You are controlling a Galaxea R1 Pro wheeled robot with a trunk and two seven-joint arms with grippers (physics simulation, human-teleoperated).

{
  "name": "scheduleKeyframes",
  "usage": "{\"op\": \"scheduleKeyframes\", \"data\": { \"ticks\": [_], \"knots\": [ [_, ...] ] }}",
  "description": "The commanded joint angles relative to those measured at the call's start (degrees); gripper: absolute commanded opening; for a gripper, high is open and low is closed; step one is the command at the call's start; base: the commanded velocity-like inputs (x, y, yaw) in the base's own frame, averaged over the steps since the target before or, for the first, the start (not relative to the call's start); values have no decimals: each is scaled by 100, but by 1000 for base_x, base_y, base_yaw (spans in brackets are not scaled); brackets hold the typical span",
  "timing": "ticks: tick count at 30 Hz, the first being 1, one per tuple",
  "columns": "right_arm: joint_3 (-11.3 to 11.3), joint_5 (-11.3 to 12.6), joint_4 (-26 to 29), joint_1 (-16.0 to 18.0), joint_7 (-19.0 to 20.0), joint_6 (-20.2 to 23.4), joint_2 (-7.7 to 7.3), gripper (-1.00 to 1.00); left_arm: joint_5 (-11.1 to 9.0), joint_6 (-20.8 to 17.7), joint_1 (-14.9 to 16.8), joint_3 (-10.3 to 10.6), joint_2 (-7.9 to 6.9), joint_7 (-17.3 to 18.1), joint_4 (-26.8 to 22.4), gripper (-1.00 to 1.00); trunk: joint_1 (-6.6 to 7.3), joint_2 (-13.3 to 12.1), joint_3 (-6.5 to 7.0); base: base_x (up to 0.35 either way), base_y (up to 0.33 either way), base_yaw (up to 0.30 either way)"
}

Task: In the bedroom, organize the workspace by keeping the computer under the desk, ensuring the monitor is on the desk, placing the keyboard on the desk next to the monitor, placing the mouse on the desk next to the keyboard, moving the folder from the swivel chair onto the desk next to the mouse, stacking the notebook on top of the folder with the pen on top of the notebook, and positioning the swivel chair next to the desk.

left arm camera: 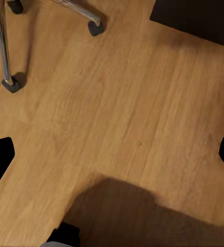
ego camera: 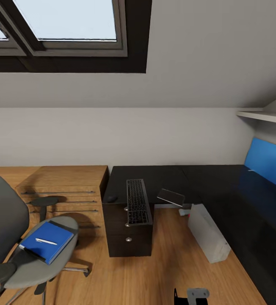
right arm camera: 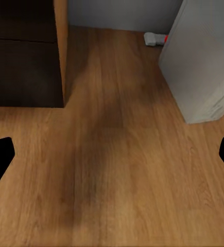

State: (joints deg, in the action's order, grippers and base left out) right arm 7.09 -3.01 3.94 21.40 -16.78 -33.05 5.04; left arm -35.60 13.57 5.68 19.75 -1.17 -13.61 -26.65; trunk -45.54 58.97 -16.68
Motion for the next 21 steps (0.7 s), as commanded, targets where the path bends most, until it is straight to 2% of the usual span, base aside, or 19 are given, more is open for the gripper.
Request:
{"op": "scheduleKeyframes", "data": {
  "ticks": [1,2,3,5,6,7,8,9,11,12,13,14,15,17,18,21],
  "knots": [
    [38,-37,72,8,-40,20,52,100,-6,-84,3,45,0,-171,-333,100,-1,5,-8,0,0,5],
    [42,-38,135,9,-21,35,71,100,22,-180,3,44,2,-269,-494,100,-1,5,-8,0,0,4],
    [45,-33,308,14,38,92,100,100,74,-484,3,42,6,-517,-860,100,-1,5,-8,0,0,3],
    [26,162,1225,23,330,923,168,100,135,-2108,3,16,11,-1388,-2544,100,-1,5,-8,0,0,1],
    [17,400,1686,26,479,1357,189,100,150,-2804,5,-20,16,-1694,-3286,100,-1,5,-8,0,0,0],
    [14,559,1903,29,559,1552,196,100,155,-3093,8,-45,20,-1804,-3603,100,-1,5,-8,0,0,0],
    [6,2008,2932,71,1048,2542,204,100,139,-4247,274,-244,54,-2106,-4848,100,-1,5,-8,0,0,0],
    [4,2502,3147,121,1158,2870,197,100,119,-4509,445,-324,64,-2139,-5034,100,-1,5,-8,0,0,0],
    [4,2946,3327,214,1231,3218,192,100,80,-4743,613,-434,71,-2161,-5151,100,-1,5,-8,0,0,0],
    [0,3336,3483,339,1278,3559,186,100,17,-4934,747,-584,75,-2174,-5221,100,-1,5,-8,0,0,0],
    [-90,4474,3783,720,1345,4329,171,100,-359,-5222,940,-1316,80,-2174,-5350,100,-1,5,-8,0,0,0],
    [-188,4820,3823,767,1372,4411,168,100,-431,-5251,957,-1431,71,-2173,-5424,100,-1,5,-8,0,0,0],
    [-248,5003,3836,783,1398,4443,167,100,-461,-5262,965,-1473,63,-2173,-5459,100,-1,5,-8,0,0,0],
    [-423,5689,3835,822,1595,4526,164,100,-536,-5286,981,-1572,33,-2168,-5532,100,-1,5,-8,0,0,0],
    [-471,6038,3820,830,1947,4642,152,100,-548,-5300,990,-1613,21,-2157,-5568,100,-1,5,-8,0,0,0],
    [-487,6179,3808,825,2305,4809,135,100,-546,-5307,994,-1628,15,-2150,-5592,100,-1,5,-8,0,0,0]
  ]
}}
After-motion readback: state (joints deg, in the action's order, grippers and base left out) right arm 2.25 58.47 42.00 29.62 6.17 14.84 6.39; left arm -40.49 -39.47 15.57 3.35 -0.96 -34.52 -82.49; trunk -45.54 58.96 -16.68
